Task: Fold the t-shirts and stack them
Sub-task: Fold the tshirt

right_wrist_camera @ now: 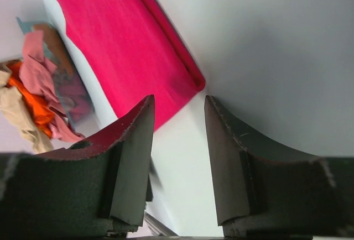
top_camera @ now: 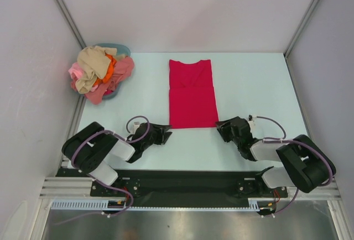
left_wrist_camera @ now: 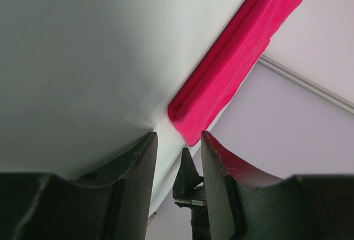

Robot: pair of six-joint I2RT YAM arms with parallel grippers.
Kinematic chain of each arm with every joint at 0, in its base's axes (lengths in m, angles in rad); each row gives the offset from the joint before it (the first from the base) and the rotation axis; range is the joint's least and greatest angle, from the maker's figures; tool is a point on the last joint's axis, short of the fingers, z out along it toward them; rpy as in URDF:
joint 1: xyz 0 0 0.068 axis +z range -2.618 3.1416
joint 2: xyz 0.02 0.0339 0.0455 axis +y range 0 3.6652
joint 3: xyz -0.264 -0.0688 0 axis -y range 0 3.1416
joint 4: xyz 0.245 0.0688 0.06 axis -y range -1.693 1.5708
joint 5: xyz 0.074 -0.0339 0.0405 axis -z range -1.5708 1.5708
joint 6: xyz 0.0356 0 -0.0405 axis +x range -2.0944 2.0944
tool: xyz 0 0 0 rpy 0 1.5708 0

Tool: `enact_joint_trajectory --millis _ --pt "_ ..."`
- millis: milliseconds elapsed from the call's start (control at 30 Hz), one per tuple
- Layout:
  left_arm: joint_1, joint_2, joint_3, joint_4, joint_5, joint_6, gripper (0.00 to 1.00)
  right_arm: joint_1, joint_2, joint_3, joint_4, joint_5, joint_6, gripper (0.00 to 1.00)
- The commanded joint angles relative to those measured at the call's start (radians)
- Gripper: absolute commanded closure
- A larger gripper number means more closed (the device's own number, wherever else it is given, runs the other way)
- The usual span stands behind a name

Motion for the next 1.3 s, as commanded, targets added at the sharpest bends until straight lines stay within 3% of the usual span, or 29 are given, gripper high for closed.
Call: enact_joint_trajectory --millis 0,400,533,1267 --pt "-0.006 0.051 0.006 -0.087 -0.063 -0.045 0.56 0.024 0.058 -0.001 0.001 0.073 0.088 0.54" --pt "-0.006 0.048 0.007 -0.137 -0.103 -0.069 0.61 0.076 0.023 0.019 -0.175 0.175 0.214 0.57" --pt "-0.008 0.064 0.019 -0.140 -0.097 -0.068 0.61 0.076 0.043 0.022 -0.181 0.171 0.235 0.63" --pt "0.026 0.112 0.042 -0.169 -0.054 -0.069 0.62 0.033 0.094 0.042 -0.192 0.142 0.238 0.62"
